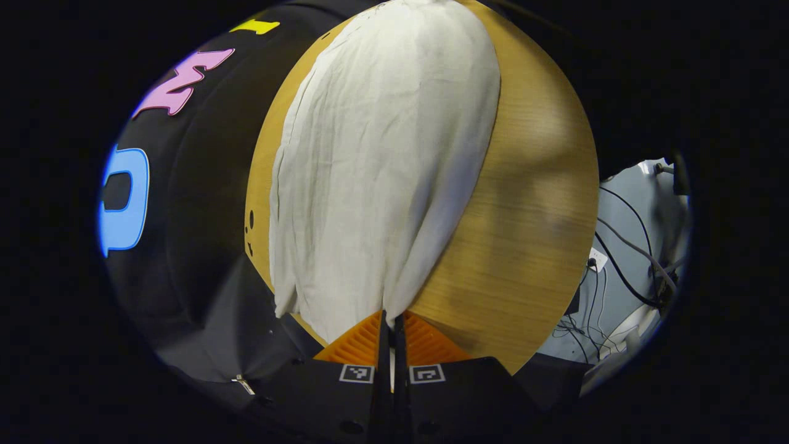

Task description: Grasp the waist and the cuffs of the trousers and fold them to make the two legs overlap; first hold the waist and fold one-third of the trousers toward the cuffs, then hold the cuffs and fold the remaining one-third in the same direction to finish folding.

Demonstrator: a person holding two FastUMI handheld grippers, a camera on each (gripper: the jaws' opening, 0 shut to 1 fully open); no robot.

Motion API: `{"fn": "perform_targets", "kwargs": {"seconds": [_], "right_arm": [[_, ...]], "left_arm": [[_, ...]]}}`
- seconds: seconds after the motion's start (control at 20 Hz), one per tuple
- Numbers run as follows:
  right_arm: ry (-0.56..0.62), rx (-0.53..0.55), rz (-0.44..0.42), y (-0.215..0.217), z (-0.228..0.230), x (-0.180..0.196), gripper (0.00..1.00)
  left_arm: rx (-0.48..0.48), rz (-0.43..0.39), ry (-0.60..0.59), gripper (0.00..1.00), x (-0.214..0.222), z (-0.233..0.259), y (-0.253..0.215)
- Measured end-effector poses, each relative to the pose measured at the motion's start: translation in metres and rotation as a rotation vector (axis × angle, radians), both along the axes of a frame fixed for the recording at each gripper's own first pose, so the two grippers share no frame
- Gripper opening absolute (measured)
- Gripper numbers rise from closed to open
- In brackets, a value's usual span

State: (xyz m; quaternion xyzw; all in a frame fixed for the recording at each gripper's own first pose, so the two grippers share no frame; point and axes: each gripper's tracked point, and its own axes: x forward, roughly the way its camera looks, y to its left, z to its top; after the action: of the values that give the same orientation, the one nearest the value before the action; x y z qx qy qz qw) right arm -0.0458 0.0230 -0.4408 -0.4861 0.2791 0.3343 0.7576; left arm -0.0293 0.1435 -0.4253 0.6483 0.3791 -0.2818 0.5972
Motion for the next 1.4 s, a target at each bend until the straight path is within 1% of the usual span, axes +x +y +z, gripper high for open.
{"fn": "perform_targets", "kwargs": {"seconds": [0.05,0.1,0.15,0.25,0.3,0.35,0.45,0.5,0.55,0.65,0.75,0.85,0.9,1.0,1.15,1.3,1.4], "right_arm": [[-0.009,-0.008,0.019,0.004,-0.002,0.005,0.93],[-0.029,-0.018,0.028,0.006,-0.002,0.010,0.85],[-0.042,-0.019,0.028,0.008,-0.002,0.016,0.83],[-0.035,-0.010,0.004,0.009,-0.005,0.025,0.82],[-0.029,-0.009,-0.009,0.009,-0.008,0.030,0.77],[-0.013,-0.009,-0.020,0.009,-0.012,0.033,0.75],[0.063,-0.007,-0.028,0.011,-0.026,0.028,0.52],[0.080,-0.030,-0.025,0.009,-0.028,0.027,0.22],[0.094,-0.037,-0.012,0.010,-0.024,0.026,0.07],[0.135,-0.011,-0.018,0.012,-0.025,0.023,0.05],[0.099,0.012,-0.021,0.009,-0.011,0.031,0.05],[0.065,0.047,-0.029,0.007,0.007,0.027,0.05],[0.054,0.065,-0.037,0.005,0.015,0.029,0.05],[0.036,0.098,-0.069,0.002,0.031,0.036,0.05],[0.007,0.160,-0.142,-0.001,0.054,0.049,0.05],[-0.033,0.206,-0.204,-0.003,0.078,0.071,0.05],[-0.064,0.231,-0.237,-0.004,0.090,0.092,0.05]], "left_arm": [[0.002,0.002,0.002,0.07,0.000,0.000,0.000],[0.004,0.002,0.003,0.07,0.000,0.000,0.000],[0.005,0.002,0.004,0.07,0.000,0.000,0.000],[0.005,0.002,0.005,0.07,0.000,0.000,0.000],[0.008,-0.001,0.002,0.07,0.002,0.000,0.000],[0.014,-0.011,-0.004,0.06,0.003,-0.001,0.000],[0.024,-0.012,-0.021,0.07,0.006,0.001,0.001],[0.017,0.000,-0.024,0.07,0.008,0.000,0.002],[0.007,0.017,-0.021,0.07,0.007,-0.001,0.002],[-0.010,0.053,0.002,0.05,0.006,-0.001,0.001],[-0.033,0.091,0.052,0.06,0.002,-0.001,0.002],[-0.057,0.130,0.109,0.05,-0.007,0.001,0.002],[-0.068,0.137,0.120,0.06,-0.007,0.005,0.003],[-0.092,0.142,0.104,0.05,-0.004,0.015,0.003],[-0.145,0.167,0.047,0.05,0.011,0.039,-0.001],[-0.214,0.200,-0.028,0.05,0.040,0.067,-0.010],[-0.241,0.219,-0.077,0.05,0.062,0.085,-0.014]]}}
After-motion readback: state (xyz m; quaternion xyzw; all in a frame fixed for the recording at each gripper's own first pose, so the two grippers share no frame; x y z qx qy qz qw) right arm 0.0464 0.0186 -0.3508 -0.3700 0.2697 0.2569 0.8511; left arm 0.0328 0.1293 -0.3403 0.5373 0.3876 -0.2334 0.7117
